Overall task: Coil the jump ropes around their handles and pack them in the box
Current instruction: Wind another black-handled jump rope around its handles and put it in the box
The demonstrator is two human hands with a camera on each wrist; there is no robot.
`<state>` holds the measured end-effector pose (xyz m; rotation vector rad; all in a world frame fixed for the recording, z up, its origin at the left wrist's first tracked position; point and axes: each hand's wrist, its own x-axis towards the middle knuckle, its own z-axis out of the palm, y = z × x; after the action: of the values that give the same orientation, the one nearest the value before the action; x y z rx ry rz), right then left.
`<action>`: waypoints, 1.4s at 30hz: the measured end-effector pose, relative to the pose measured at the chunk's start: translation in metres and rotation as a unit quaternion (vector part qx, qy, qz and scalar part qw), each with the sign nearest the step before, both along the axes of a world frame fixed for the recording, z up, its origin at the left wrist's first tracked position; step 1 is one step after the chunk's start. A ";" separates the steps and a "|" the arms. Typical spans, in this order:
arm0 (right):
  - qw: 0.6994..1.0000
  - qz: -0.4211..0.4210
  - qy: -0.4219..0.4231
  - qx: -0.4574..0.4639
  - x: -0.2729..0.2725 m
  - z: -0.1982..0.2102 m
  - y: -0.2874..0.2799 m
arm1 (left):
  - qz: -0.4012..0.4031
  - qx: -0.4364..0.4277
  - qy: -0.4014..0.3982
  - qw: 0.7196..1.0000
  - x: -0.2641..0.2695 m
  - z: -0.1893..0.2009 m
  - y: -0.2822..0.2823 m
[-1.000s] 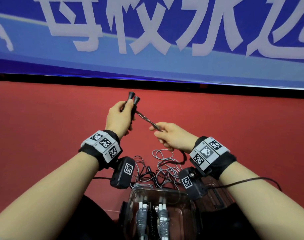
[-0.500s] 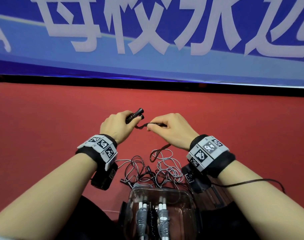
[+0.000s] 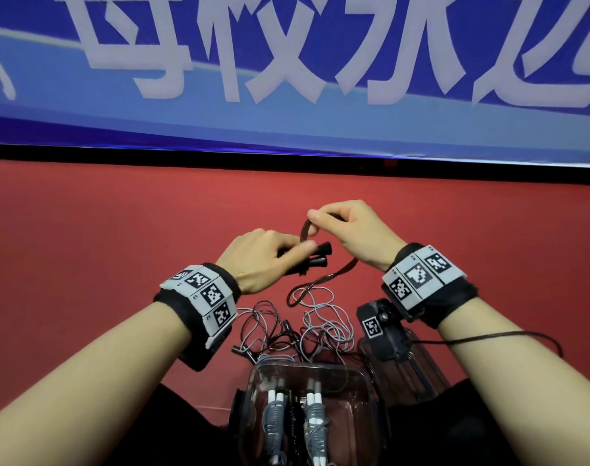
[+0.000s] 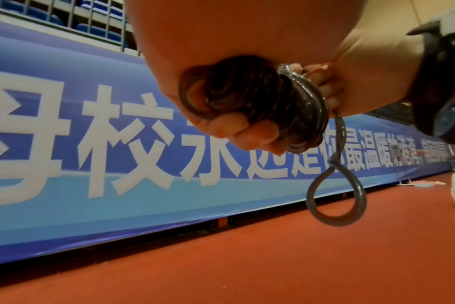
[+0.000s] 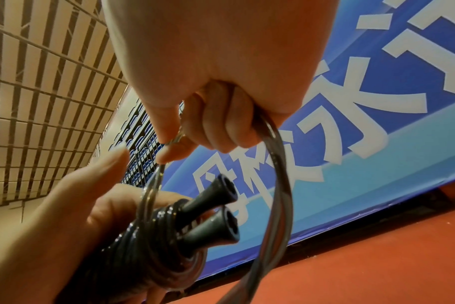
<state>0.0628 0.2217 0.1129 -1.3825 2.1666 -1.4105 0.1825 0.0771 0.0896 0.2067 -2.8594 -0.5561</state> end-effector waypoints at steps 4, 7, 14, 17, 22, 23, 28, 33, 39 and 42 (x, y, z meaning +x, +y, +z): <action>0.999 -0.004 -0.029 0.032 -0.004 -0.002 0.001 | -0.041 0.008 -0.003 0.999 0.001 0.002 0.005; 0.996 0.004 -0.061 0.057 -0.008 0.001 0.008 | -0.070 0.052 0.002 0.996 0.003 0.003 0.006; 0.984 -0.031 -0.177 0.010 -0.019 -0.013 -0.003 | -0.057 0.319 0.064 0.944 0.001 0.018 0.016; 0.983 -0.049 -0.167 0.055 -0.014 -0.022 -0.008 | -0.024 0.359 0.080 0.930 -0.004 0.019 0.016; 0.984 -0.006 -0.168 0.058 0.007 -0.029 -0.022 | 0.048 0.417 0.113 0.901 -0.011 0.018 0.004; 0.984 -0.004 -0.169 0.051 0.009 -0.029 -0.024 | 0.057 0.426 0.116 0.896 -0.011 0.018 0.003; 0.992 -0.012 -0.104 0.072 0.010 -0.036 -0.029 | 0.089 0.424 0.143 0.890 -0.013 0.015 -0.003; 0.990 0.017 -0.079 0.118 0.017 -0.035 -0.027 | 0.165 0.375 0.169 0.897 -0.015 0.006 -0.018; 0.979 0.029 -0.022 0.199 0.021 -0.028 -0.017 | 0.321 0.292 0.171 0.884 -0.017 -0.007 -0.040; 0.979 0.038 0.022 0.199 0.024 -0.023 -0.015 | 0.354 0.253 0.112 0.893 -0.018 -0.017 -0.047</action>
<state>0.0868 0.2068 0.0898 -1.3342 2.2363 -0.8617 0.1641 0.0306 0.0728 1.1245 -2.1276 -1.0410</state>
